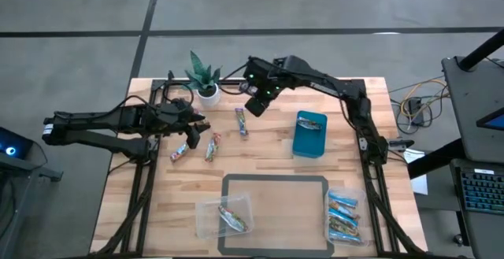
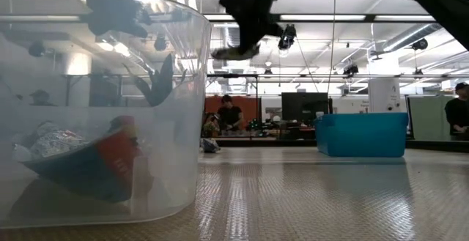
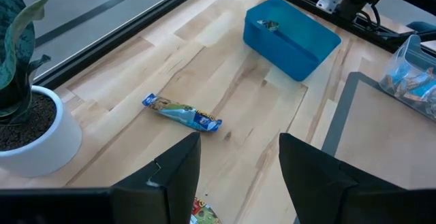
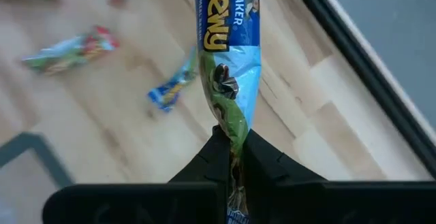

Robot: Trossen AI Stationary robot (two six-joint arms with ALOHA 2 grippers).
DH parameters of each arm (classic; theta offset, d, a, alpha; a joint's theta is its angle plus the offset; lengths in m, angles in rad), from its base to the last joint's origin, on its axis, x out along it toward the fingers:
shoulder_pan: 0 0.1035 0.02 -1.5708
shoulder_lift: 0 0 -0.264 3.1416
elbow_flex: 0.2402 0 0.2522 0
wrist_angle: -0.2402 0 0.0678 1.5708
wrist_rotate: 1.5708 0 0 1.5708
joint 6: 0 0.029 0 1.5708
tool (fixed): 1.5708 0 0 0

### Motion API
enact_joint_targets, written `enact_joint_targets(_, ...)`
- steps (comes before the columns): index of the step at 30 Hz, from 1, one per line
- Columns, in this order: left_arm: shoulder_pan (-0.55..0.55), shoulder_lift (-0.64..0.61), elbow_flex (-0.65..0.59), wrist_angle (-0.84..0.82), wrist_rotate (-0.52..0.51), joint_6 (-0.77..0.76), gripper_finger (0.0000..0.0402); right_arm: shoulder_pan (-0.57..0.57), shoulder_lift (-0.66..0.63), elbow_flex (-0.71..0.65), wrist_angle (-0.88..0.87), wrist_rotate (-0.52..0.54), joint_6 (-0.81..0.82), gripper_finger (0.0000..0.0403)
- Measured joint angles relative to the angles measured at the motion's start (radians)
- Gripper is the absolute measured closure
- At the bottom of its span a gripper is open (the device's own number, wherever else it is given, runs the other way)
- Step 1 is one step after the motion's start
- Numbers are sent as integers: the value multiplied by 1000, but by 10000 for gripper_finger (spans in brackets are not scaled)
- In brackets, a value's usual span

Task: Pick and place Granola Bars by type
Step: Put the right blue granola bar into the blue bin

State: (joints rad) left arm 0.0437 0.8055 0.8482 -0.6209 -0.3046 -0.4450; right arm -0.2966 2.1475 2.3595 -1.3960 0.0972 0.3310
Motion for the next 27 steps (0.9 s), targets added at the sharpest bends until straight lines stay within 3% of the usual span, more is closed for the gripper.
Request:
enact_joint_targets(15, 2, 27, 0, 32, -9, -7, 221, 135, -184, -108, -177, 8, -66, 395)
enact_joint_targets(27, 2, 43, 0, 35, 9, -6, 221, 172, -361, -410, -92, 11, -134, 395)
